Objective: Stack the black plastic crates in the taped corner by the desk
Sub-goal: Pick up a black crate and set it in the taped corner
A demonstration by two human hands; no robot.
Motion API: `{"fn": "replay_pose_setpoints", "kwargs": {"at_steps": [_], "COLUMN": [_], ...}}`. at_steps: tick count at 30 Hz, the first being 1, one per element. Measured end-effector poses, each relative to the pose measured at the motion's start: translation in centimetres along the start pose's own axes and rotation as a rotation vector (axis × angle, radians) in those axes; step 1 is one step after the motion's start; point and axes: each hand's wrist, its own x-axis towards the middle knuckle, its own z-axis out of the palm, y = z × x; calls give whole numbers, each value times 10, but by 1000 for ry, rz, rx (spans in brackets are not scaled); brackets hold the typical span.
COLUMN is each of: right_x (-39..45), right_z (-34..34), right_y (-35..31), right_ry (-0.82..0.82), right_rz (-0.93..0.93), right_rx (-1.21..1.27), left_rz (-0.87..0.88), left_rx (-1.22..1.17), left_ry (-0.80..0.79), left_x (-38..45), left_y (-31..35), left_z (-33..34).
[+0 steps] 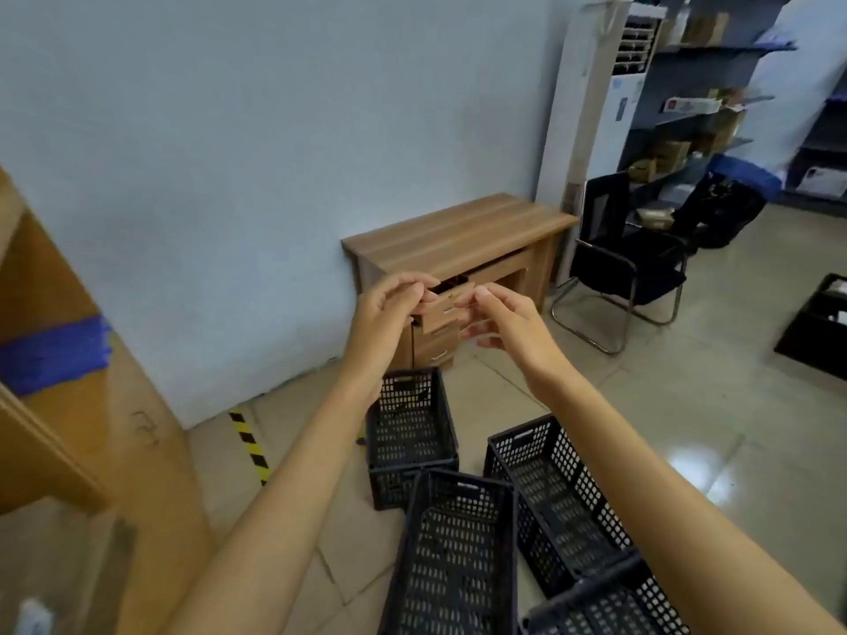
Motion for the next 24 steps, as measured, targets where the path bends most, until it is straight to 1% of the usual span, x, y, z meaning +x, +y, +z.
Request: {"fn": "replay_pose_setpoints", "kwargs": {"at_steps": [2, 6, 10, 13, 17, 24], "right_x": [8, 32, 55, 69, 93, 130], "right_z": [28, 89, 131, 151, 172, 181], "right_y": [6, 29, 52, 70, 94, 127], "right_ry": [16, 0, 10, 28, -9, -99], "right_rz": [25, 66, 149, 220, 294, 335], "right_rx": [18, 25, 14, 8, -33, -18], "left_rz": [-27, -72, -151, -185, -205, -252], "left_rx": [2, 58, 94, 98, 101, 107], "left_ry": [14, -10, -22, -37, -11, 52], "left_x": [0, 10, 24, 29, 39, 61], "left_y": [-6, -44, -81, -107, -135, -164], "left_z": [-27, -83, -125, -144, -161, -160]}}
